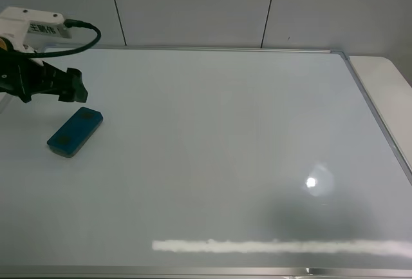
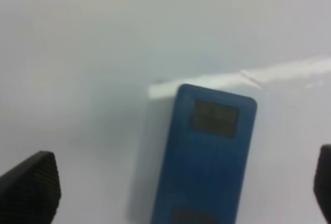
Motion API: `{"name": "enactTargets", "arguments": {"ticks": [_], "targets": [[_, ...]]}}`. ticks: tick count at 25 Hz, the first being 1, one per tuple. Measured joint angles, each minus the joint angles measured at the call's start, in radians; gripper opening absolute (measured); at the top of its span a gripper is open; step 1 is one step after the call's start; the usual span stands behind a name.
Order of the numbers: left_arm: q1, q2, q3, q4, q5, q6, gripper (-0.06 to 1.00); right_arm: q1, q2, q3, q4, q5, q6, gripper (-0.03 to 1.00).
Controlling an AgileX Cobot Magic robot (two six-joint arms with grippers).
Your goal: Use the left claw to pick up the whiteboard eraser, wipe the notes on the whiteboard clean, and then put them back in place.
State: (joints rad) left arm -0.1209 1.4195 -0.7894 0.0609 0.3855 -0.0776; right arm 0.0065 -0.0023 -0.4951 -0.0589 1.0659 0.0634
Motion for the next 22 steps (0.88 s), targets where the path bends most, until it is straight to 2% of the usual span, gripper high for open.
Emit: {"name": "enactTargets", "arguments": {"ticks": [5, 15, 20, 22], "targets": [[0.091, -0.197, 0.0, 0.0, 0.11, 0.0, 0.99, 0.0, 0.0, 0.0, 0.0, 0.0, 0.0, 0.99], [0.402, -0.558, 0.0, 0.006, 0.357, 0.0, 0.99, 0.0, 0.0, 0.0, 0.0, 0.0, 0.0, 0.99], [0.424, -0.749, 0.0, 0.006, 0.45, -0.009, 0.99, 0.0, 0.0, 0.0, 0.0, 0.0, 0.0, 0.99], [0.424, -0.823, 0.0, 0.006, 0.518, -0.01, 0.99, 0.0, 0.0, 0.0, 0.0, 0.0, 0.0, 0.99]]}}
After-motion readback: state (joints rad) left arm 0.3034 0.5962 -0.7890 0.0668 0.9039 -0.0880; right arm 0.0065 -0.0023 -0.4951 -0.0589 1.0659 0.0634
